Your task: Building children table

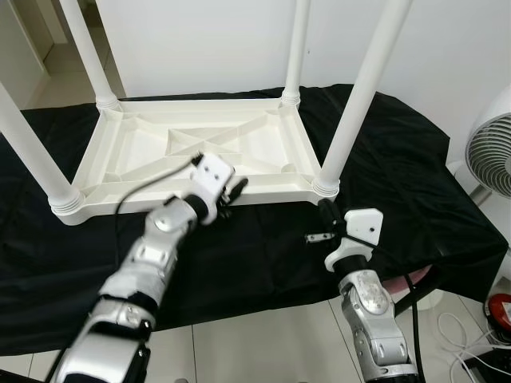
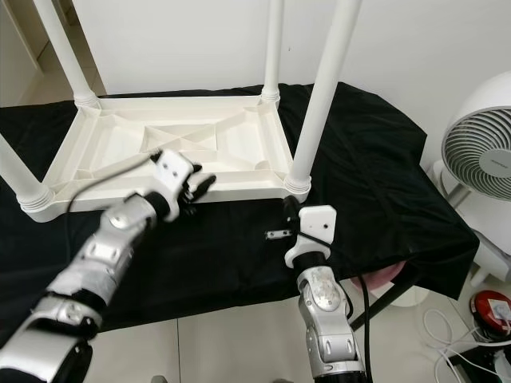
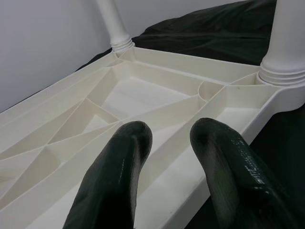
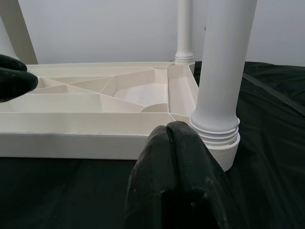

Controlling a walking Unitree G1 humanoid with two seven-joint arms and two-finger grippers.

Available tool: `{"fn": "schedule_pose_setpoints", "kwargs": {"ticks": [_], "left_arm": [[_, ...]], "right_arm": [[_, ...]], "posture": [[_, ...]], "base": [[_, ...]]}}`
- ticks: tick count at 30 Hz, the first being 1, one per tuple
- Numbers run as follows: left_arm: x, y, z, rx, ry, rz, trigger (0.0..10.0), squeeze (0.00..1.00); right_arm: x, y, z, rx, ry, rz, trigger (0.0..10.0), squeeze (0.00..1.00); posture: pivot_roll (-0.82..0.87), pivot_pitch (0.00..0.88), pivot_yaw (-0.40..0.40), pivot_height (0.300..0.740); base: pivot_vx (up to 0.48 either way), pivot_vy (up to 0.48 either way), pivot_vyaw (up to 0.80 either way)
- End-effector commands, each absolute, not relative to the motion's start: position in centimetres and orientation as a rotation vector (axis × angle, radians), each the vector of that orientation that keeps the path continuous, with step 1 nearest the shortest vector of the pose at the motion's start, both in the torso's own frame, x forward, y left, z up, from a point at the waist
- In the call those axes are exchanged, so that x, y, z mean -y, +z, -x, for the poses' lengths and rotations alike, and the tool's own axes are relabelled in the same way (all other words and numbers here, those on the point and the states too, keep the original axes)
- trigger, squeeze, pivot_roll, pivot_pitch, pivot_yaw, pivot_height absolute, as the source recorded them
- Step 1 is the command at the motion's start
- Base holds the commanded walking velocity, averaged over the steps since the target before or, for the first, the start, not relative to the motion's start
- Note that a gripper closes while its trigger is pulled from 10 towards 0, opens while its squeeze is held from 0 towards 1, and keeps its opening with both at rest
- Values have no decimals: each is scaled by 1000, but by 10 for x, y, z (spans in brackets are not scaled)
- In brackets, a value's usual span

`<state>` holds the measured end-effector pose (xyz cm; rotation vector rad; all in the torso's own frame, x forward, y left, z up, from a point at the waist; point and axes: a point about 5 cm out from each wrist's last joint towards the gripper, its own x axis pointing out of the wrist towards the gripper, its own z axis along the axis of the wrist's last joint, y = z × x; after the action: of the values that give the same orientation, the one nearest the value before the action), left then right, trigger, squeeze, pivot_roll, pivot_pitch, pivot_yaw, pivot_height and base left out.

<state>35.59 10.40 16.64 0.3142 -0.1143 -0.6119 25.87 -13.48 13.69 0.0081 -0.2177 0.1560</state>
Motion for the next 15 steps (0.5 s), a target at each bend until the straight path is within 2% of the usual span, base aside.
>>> {"fn": "schedule_pose_setpoints", "kwargs": {"ticks": [1,6,15], "left_arm": [[-110,161,-358,78,-626,-325,10000,0],[-127,171,-375,41,-585,-431,10000,0],[-143,169,-384,-69,-625,-506,10000,0]], "right_arm": [[133,137,-255,208,165,-23,10000,0],[133,137,-245,193,149,-23,10000,0],[130,137,-232,164,150,-29,10000,0]], "posture": [[-182,69,38,740],[-187,109,50,740],[-178,171,66,740]], "base": [[0,0,0],[0,0,0],[0,0,0]]}}
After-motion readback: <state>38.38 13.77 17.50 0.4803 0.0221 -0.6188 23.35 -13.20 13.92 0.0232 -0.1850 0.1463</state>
